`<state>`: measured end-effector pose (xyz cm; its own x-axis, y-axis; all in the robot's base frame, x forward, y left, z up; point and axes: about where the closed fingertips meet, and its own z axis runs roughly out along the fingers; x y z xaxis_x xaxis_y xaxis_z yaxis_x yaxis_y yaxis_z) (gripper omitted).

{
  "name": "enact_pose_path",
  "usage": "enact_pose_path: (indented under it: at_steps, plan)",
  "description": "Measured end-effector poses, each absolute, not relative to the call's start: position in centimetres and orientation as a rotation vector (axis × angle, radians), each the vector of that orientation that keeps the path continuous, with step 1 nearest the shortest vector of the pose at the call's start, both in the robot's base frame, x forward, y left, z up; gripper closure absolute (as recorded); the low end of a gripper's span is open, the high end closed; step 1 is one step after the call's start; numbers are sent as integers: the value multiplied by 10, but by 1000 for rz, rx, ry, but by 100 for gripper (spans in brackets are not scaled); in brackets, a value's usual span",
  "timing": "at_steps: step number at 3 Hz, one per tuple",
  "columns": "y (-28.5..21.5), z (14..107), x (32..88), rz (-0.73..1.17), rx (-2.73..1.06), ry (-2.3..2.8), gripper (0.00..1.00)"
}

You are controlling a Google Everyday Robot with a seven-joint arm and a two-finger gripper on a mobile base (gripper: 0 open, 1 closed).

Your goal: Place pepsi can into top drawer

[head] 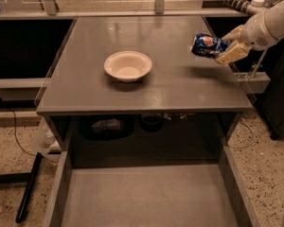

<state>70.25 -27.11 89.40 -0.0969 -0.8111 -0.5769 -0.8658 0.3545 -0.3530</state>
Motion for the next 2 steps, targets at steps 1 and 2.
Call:
enact_pose_path:
  at_steps: [1, 2]
  plan:
    - [-289, 947, 644, 35, -1358, 1828, 100]
    - [-290, 967, 583, -6, -1316, 1775, 100]
